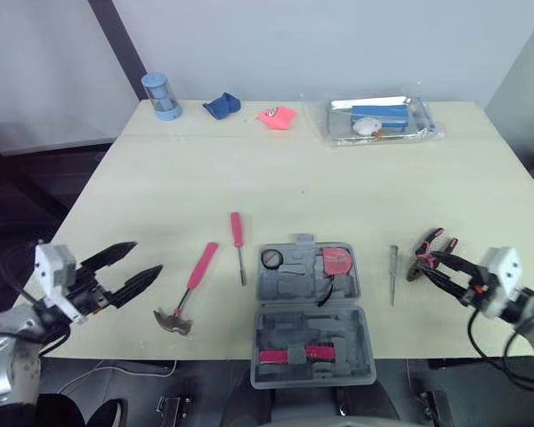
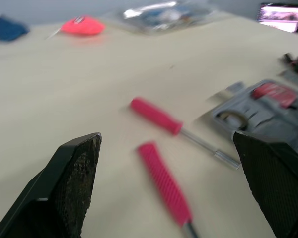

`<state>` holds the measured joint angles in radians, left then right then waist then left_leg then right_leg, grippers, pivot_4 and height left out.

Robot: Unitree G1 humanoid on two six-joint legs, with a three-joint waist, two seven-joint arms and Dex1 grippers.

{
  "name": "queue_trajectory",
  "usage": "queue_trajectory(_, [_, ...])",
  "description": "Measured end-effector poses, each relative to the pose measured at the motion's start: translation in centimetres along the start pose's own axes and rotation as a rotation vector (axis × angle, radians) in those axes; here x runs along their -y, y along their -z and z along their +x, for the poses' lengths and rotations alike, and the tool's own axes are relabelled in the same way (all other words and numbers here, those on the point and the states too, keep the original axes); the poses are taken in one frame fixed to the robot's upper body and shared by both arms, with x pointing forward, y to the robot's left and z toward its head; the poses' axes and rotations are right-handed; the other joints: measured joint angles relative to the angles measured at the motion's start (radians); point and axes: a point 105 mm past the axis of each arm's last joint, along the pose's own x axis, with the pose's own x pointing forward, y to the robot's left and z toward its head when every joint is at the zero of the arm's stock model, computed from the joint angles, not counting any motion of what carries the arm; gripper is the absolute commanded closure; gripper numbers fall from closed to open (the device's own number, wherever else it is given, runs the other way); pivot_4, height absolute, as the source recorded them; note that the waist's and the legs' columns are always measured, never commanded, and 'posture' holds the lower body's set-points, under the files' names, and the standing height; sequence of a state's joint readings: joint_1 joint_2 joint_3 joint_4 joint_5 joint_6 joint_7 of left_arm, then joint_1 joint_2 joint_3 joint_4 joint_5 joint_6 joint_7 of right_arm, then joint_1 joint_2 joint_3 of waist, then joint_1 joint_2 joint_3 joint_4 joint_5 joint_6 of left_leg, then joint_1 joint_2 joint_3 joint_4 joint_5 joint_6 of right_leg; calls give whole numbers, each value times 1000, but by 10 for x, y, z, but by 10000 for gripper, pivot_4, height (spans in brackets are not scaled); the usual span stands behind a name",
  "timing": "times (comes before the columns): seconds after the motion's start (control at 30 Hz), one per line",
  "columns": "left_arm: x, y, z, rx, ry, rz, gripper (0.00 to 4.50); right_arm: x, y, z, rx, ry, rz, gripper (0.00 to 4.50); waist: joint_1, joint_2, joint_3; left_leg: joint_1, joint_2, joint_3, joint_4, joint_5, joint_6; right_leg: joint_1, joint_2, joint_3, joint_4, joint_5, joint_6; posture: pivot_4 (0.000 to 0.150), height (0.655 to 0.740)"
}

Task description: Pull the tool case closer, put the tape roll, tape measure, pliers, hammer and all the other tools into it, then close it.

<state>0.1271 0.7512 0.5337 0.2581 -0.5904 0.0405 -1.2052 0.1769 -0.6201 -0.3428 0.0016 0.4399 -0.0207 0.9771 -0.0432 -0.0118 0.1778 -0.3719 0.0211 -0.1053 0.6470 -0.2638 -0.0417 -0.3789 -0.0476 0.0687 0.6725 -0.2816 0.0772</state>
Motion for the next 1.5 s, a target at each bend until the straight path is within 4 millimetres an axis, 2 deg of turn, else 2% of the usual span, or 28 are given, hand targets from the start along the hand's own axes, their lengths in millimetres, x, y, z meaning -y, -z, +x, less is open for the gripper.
queue_trajectory(0.1, [-9, 11, -12, -25, -59, -19, 0, 9, 12, -23, -33, 82, 30, 25290, 1, 0, 0, 0, 0, 0, 0, 0, 0, 0, 0, 0, -1, 0, 0, 1500, 7400])
queue_trajectory(0.13, [-13, 15, -17, -31, -87, -33, 0, 13, 17, -34, -47, 117, 42, 23008, 1, 0, 0, 0, 0, 0, 0, 0, 0, 0, 0, 0, -1, 0, 0, 1500, 7400])
queue_trajectory(0.2, [-21, 27, -32, -57, -154, -65, 0, 22, 29, -58, -78, 206, 80, 17314, 0, 0, 0, 0, 0, 1, -2, 0, 0, 0, 0, 0, -2, 0, 0, 1500, 7400])
queue_trajectory(0.27, [-24, 42, -47, -103, -201, -92, 0, 30, 41, -80, -109, 289, 113, 4517, -2, -1, 0, 1, 0, 2, -3, 0, 0, 0, 0, 1, -3, 0, 0, 1500, 7400])
queue_trajectory(0.3, [-24, 43, -48, -106, -205, -94, 0, 31, 42, -82, -111, 294, 116, 735, -2, -1, 0, 1, 0, 2, -4, 0, 0, 0, 0, 1, -3, 0, 0, 1500, 7400])
queue_trajectory(0.47, [-29, 64, -68, -167, -271, -117, 0, 38, 61, -105, -140, 384, 167, 262, -1, -1, -1, 4, 1, 4, -6, 0, 0, 1, 0, 3, -4, 0, 0, 1500, 7400])
queue_trajectory(0.63, [-29, 66, -71, -170, -281, -102, 0, 40, 70, -110, -150, 407, 176, 262, -1, -1, -1, 4, 1, 4, -6, 0, 0, 1, 0, 3, -4, 0, 0, 1500, 7400])
queue_trajectory(0.83, [-28, 55, -61, -141, -238, -65, 0, 42, 60, -94, -123, 385, 133, 262, -1, -1, -1, 4, 1, 4, -7, 0, 0, 1, 0, 3, -4, 0, 0, 1500, 7400])
queue_trajectory(1.0, [-20, 23, -30, -64, -97, 32, 0, 31, 35, -52, -40, 351, 93, 262, 0, -1, -1, 4, 1, 4, -7, 0, 0, 1, 0, 3, -4, 0, 0, 1500, 7400])
queue_trajectory(1.17, [7, -1, 10, -4, 92, 86, 0, 4, 25, -5, -6, 376, 148, 262, 1, -1, -1, 3, 1, 3, -9, 0, 0, 0, 0, 3, -4, 0, 0, 1500, 7400])
queue_trajectory(1.2, [13, -5, 18, 1, 135, 95, 0, 0, 22, 3, -4, 398, 170, 262, 2, -1, -1, 3, 1, 3, -9, 0, 0, 0, 0, 3, -4, 0, 0, 1500, 7400])
queue_trajectory(1.23, [14, -5, 18, 1, 137, 95, 0, 0, 22, 3, -3, 399, 172, 262, 2, -1, -1, 3, 1, 3, -9, 0, 0, 0, 0, 3, -4, 0, 0, 1500, 7400])
queue_trajectory(1.33, [37, -23, 42, 29, 292, 152, 0, -10, 11, 28, 12, 463, 222, 262, 2, -1, -1, 3, 1, 3, -9, 0, 0, 0, 0, 3, -4, 0, 0, 1500, 7400])
queue_trajectory(1.5, [68, -39, 64, 50, 480, 202, 0, -14, 9, 42, -29, 582, 241, 262, 1, 0, -1, 3, 1, 3, -9, 0, 0, 0, 0, 3, -5, 0, 0, 1500, 7400])
